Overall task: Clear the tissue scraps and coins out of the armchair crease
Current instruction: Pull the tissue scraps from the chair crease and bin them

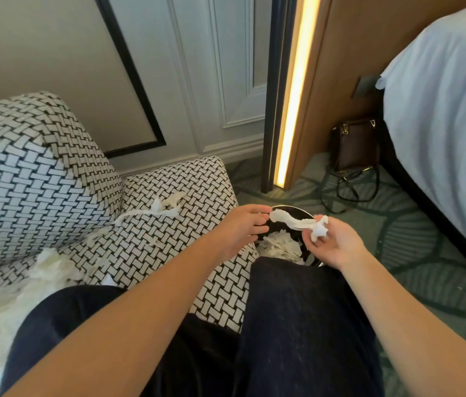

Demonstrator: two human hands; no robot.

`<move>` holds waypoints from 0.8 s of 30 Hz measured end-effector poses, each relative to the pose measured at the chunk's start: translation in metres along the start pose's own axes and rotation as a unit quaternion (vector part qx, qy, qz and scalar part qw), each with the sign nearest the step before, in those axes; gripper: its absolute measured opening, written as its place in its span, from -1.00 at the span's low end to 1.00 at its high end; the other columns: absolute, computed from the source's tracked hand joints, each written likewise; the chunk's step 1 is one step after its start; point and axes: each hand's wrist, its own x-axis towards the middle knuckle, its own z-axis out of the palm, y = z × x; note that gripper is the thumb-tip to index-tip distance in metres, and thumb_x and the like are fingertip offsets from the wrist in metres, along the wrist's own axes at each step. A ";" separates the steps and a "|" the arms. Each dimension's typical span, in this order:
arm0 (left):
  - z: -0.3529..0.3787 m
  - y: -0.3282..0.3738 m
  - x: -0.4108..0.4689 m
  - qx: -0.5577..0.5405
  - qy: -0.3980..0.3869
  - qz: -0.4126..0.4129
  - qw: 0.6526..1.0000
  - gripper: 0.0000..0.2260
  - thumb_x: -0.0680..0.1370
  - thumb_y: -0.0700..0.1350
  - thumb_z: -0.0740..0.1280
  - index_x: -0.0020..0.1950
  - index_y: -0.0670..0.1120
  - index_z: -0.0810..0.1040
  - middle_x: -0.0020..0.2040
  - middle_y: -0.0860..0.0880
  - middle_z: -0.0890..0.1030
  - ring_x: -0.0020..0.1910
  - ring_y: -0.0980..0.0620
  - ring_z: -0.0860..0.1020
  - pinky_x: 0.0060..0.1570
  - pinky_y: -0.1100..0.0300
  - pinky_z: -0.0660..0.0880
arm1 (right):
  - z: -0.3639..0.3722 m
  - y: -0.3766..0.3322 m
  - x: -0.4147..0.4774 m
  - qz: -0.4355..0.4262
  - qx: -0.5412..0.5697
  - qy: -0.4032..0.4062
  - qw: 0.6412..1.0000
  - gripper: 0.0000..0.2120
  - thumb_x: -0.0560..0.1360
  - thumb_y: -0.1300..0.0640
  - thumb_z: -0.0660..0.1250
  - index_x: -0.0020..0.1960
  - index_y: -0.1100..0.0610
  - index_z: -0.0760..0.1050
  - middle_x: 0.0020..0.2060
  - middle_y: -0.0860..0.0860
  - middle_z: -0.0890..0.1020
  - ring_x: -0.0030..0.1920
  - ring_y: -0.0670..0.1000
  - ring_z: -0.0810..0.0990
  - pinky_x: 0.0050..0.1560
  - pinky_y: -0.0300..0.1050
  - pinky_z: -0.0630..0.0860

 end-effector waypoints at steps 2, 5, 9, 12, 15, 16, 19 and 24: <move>-0.003 0.000 0.000 -0.003 0.004 -0.003 1.000 -0.69 0.61 -0.28 0.15 0.31 -0.08 0.47 0.26 -0.06 0.52 0.25 -0.02 0.50 0.30 0.08 0.38 | 0.001 -0.001 0.000 0.008 0.032 -0.025 0.999 -0.60 0.57 0.08 0.24 0.37 0.19 0.36 0.34 0.22 0.40 0.21 0.23 0.47 0.08 0.04 0.54; -0.007 0.000 0.000 -0.004 0.009 -0.002 1.000 -0.70 0.61 -0.24 0.17 0.32 -0.06 0.46 0.27 -0.04 0.51 0.25 -0.02 0.50 0.34 0.01 0.36 | 0.000 -0.004 -0.004 0.013 0.033 -0.073 0.997 -0.45 0.60 -0.06 0.15 0.52 0.07 0.12 0.50 0.21 0.13 0.43 0.36 0.21 0.38 0.21 0.28; -0.016 -0.003 -0.010 -0.021 0.020 0.006 1.000 -0.72 0.60 -0.23 0.19 0.28 -0.03 0.49 0.25 -0.02 0.53 0.19 0.00 0.54 0.32 -0.01 0.38 | 0.002 -0.005 -0.012 -0.004 -0.010 -0.108 0.994 -0.39 0.59 -0.14 0.11 0.55 -0.06 -0.07 0.52 0.19 0.05 0.47 0.33 0.11 0.42 0.24 0.14; -0.028 -0.008 -0.021 -0.027 0.026 0.012 0.999 -0.72 0.60 -0.25 0.19 0.26 -0.02 0.51 0.22 0.00 0.56 0.16 0.02 0.56 0.28 0.01 0.42 | 0.009 -0.004 -0.024 -0.019 -0.035 -0.121 0.992 -0.41 0.60 -0.13 0.08 0.55 -0.05 -0.04 0.53 0.18 0.04 0.49 0.28 0.11 0.43 0.21 0.14; -0.042 -0.011 -0.034 -0.025 0.036 0.018 0.999 -0.71 0.60 -0.24 0.19 0.28 -0.02 0.50 0.20 0.01 0.58 0.14 0.03 0.57 0.24 0.05 0.44 | 0.021 0.000 -0.038 -0.031 -0.066 -0.130 0.989 -0.45 0.61 -0.12 0.07 0.54 -0.01 0.04 0.52 0.15 0.11 0.47 0.25 0.18 0.43 0.17 0.18; -0.047 -0.013 -0.038 -0.024 0.040 0.018 0.999 -0.71 0.61 -0.24 0.19 0.28 -0.02 0.50 0.18 0.01 0.59 0.14 0.03 0.57 0.24 0.06 0.44 | 0.025 0.002 -0.043 -0.035 -0.078 -0.133 0.987 -0.46 0.61 -0.11 0.07 0.54 0.01 0.07 0.51 0.15 0.15 0.46 0.25 0.21 0.43 0.16 0.19; -0.065 -0.014 -0.053 -0.025 0.057 0.025 0.998 -0.75 0.60 -0.22 0.22 0.23 0.00 0.53 0.15 0.03 0.60 0.13 0.04 0.57 0.25 0.05 0.44 | 0.042 0.011 -0.056 -0.049 -0.128 -0.157 0.978 -0.47 0.61 -0.09 0.10 0.52 0.07 0.15 0.46 0.16 0.27 0.41 0.22 0.30 0.42 0.13 0.24; -0.101 -0.020 -0.078 -0.038 0.091 0.033 0.995 -0.78 0.57 -0.19 0.30 0.20 -0.01 0.56 0.09 0.06 0.61 0.07 0.06 0.60 0.13 0.12 0.49 | 0.077 0.043 -0.078 -0.052 -0.220 -0.202 0.953 -0.54 0.60 -0.05 0.15 0.45 0.10 0.28 0.36 0.14 0.40 0.31 0.17 0.42 0.29 0.07 0.35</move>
